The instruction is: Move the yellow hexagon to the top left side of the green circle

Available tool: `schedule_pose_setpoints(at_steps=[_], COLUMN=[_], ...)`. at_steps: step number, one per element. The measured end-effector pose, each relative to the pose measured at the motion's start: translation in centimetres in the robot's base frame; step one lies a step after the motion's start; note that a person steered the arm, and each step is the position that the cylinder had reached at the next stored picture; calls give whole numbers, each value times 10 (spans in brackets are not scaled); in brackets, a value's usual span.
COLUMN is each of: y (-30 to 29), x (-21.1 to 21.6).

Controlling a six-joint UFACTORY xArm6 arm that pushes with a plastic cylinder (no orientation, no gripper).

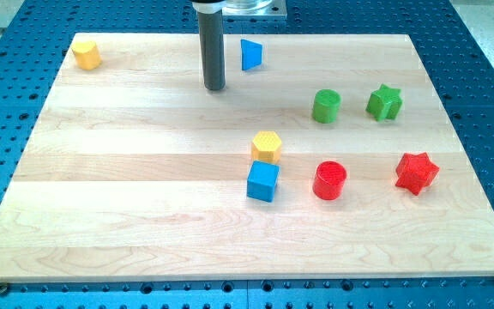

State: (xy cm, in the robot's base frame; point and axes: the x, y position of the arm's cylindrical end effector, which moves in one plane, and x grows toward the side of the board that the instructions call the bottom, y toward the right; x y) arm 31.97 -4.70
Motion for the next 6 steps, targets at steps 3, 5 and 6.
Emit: schedule_pose_setpoints(at_steps=[3, 5, 6], y=[14, 33, 81], x=[87, 168, 160])
